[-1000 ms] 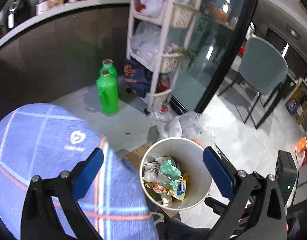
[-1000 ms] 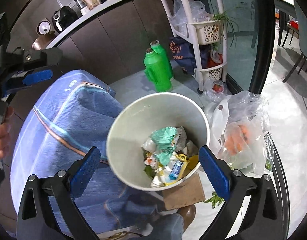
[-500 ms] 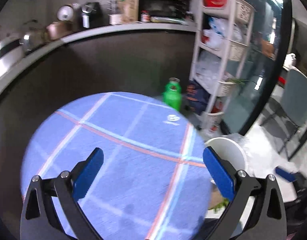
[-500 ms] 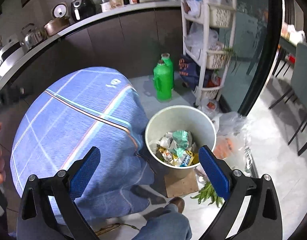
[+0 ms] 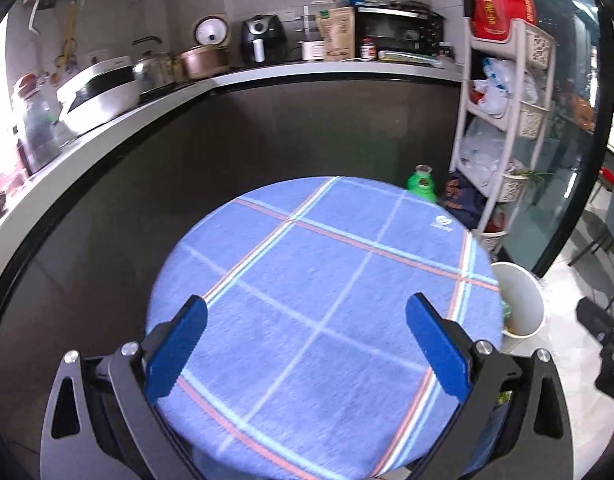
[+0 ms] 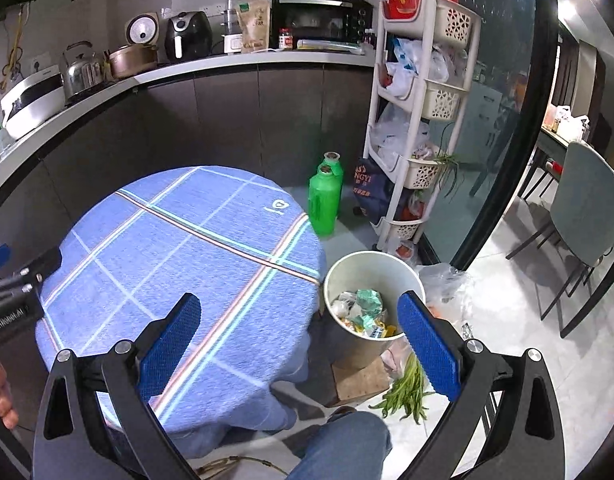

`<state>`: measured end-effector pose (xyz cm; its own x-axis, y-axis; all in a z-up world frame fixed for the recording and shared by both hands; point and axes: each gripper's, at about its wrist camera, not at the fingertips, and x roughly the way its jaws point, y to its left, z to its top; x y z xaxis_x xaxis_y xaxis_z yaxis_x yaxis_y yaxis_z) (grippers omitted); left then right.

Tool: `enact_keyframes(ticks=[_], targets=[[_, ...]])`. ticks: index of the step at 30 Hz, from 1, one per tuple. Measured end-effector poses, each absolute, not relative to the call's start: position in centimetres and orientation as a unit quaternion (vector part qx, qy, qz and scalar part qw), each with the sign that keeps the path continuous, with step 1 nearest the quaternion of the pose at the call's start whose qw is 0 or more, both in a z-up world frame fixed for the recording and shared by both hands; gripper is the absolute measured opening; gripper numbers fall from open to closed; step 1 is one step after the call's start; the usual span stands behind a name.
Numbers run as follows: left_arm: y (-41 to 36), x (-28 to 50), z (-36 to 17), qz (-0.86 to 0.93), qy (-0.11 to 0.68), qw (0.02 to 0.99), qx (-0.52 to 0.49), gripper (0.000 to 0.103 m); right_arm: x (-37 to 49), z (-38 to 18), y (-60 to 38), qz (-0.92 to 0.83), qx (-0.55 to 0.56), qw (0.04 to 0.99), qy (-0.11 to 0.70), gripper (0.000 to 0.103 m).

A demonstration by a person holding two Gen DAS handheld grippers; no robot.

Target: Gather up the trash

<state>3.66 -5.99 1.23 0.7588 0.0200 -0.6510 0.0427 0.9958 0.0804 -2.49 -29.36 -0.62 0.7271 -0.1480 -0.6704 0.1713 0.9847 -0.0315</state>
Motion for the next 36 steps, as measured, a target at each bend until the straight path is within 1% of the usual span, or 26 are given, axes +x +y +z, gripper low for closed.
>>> enact_keyframes(ticks=[3, 9, 36], targets=[[-4.1, 3.0, 1.2, 0.006, 0.348, 0.937, 0.039, 0.1, -3.0, -0.1, -28.1, -0.082, 0.007, 0.932, 0.354, 0.095], [-3.0, 2.0, 1.6, 0.014, 0.345, 0.938, 0.04, 0.1, -3.3, 0.8, -26.6, -0.079, -0.002, 0.936, 0.344, 0.095], [-3.9, 2.3, 1.6, 0.007, 0.347, 0.937, 0.042, 0.1, -2.8, 0.8, -26.8, -0.087, -0.001, 0.935, 0.344, 0.095]])
